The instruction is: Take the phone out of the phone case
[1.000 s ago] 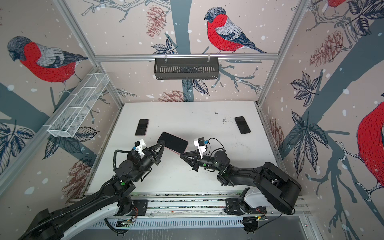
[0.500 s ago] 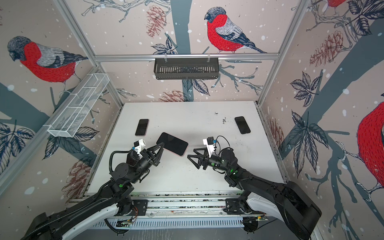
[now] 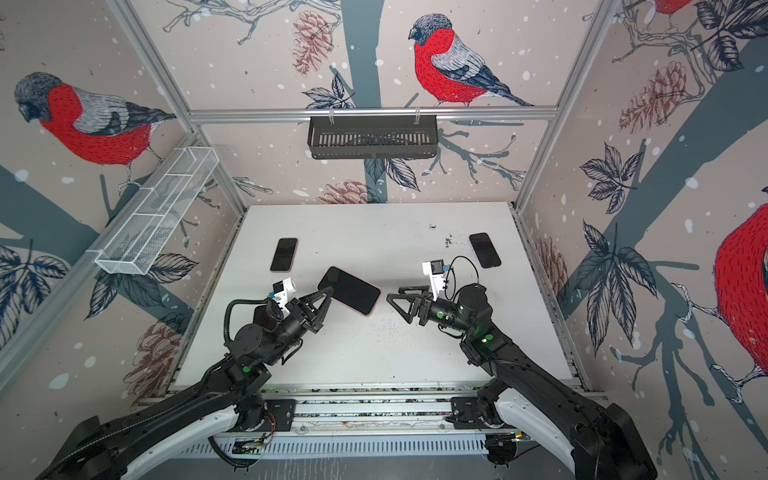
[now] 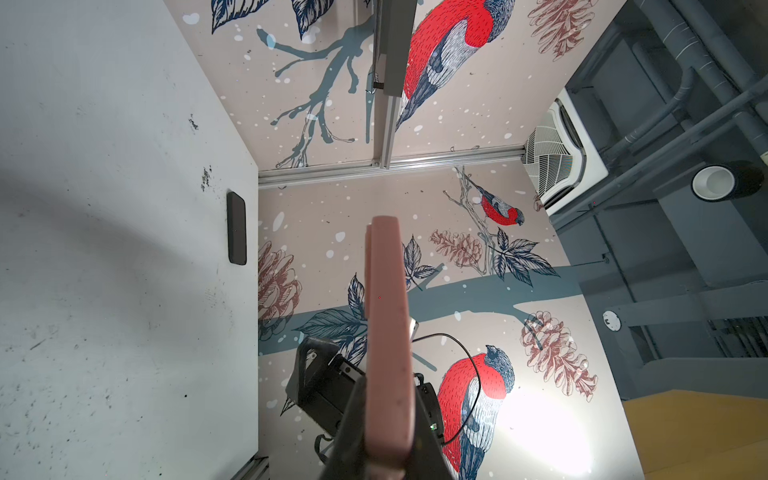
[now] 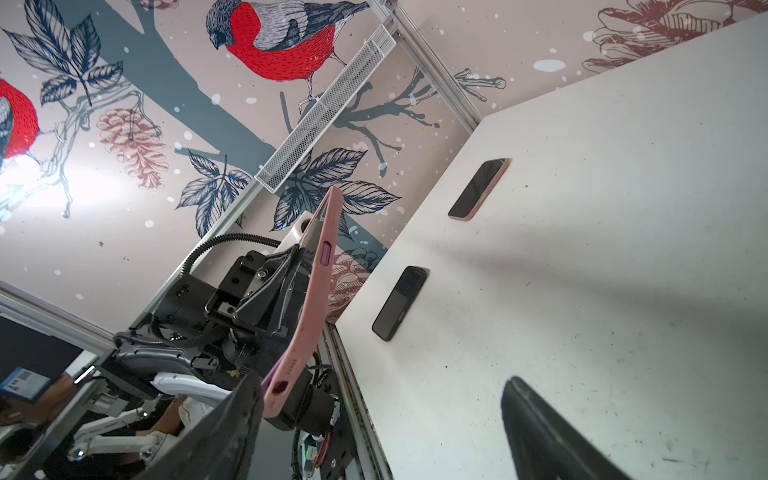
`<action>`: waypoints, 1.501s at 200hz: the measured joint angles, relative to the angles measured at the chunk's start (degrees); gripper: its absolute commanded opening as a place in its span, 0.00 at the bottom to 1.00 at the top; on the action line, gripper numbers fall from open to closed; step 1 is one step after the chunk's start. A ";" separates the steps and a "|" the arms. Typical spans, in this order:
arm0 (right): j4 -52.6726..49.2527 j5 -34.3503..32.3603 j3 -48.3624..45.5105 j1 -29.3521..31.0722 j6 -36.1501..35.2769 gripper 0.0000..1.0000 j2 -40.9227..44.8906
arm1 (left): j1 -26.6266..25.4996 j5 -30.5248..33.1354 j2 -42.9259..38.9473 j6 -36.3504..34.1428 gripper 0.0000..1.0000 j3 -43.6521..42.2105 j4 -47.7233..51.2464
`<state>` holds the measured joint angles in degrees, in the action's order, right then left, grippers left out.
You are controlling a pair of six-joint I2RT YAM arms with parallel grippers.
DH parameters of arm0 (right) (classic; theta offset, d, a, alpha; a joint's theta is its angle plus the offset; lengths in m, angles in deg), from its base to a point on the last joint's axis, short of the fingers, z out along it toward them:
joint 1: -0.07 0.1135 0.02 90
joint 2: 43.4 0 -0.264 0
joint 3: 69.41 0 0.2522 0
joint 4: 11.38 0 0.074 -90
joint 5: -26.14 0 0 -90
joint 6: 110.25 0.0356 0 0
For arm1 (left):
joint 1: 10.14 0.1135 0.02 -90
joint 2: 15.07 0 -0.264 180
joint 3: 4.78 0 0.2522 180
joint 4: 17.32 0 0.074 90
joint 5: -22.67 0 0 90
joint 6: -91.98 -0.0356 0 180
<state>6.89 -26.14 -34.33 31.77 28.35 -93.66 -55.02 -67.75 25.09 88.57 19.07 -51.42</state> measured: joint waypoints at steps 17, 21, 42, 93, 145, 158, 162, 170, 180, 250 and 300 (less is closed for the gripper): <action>1.11 1.18 0.09 -0.26 3.82 0.91 -0.70 | 0.00 -0.85 0.31 -0.02 0.00 -0.15 -0.55; 1.51 1.42 0.09 -0.26 4.59 0.91 -0.90 | 0.00 -0.85 0.37 0.00 0.00 -0.20 -0.74; 3.61 2.73 0.50 -0.22 8.52 0.90 -2.03 | 0.00 -0.98 0.48 0.00 0.00 -0.24 -1.09; 7.28 4.02 1.84 1.01 12.96 0.82 -4.85 | 0.00 -1.09 1.11 0.00 0.00 -0.26 -1.73; 10.34 4.02 2.34 2.47 14.43 0.69 -7.96 | 0.00 -1.36 1.57 0.00 0.00 -0.31 -2.43; 11.08 4.00 2.45 2.71 14.64 0.65 -8.39 | 0.00 -1.49 1.57 0.00 0.00 -0.35 -2.45; 11.37 4.00 2.49 2.75 14.67 0.64 -8.55 | 0.00 -1.51 1.57 0.00 0.00 -0.37 -2.47; 11.72 4.02 2.64 2.86 14.88 0.62 -8.79 | 0.00 -1.53 1.57 0.00 0.00 -0.44 -2.49; 11.96 4.02 2.73 2.86 15.72 0.60 -9.07 | 0.00 -1.53 1.57 0.00 0.00 -0.46 -2.49; 15.54 3.91 2.78 3.45 17.40 0.45 -11.34 | -0.02 -2.49 1.95 0.00 0.00 -0.76 -2.91; 18.05 3.91 2.05 4.07 18.73 0.32 -11.98 | -0.02 -2.47 1.99 0.00 0.00 -1.18 -4.00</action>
<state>24.94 -22.23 -32.27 35.84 47.08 -105.64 -55.05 -70.22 27.08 88.57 17.89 -55.42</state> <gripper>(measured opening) 0.339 0.124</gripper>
